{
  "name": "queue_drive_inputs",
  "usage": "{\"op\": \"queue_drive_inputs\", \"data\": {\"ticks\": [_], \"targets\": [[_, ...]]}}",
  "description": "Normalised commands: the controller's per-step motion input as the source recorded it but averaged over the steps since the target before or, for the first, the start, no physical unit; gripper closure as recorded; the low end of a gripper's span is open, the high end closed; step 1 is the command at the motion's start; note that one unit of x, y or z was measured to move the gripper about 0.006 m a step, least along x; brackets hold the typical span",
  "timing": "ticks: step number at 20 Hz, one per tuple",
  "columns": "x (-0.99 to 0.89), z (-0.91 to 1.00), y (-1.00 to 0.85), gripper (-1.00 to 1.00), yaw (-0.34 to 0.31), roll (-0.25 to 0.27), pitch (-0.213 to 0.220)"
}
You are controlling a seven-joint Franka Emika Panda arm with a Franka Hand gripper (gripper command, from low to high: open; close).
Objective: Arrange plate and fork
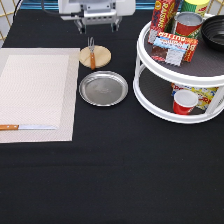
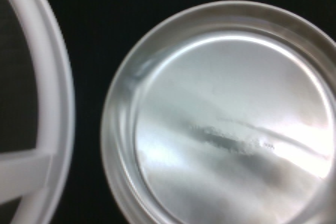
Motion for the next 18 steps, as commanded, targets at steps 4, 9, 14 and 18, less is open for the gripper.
{"op": "queue_drive_inputs", "data": {"ticks": [4,9,14,18], "targets": [[0.45,-0.4,-0.24,-1.0,-0.041,0.161,0.0],[0.37,-0.38,-0.1,-1.0,-0.045,0.063,0.0],[0.37,-0.36,-0.05,-1.0,-0.043,0.017,0.0],[0.39,-0.31,-0.04,-1.0,-0.032,0.01,-0.01]]}}
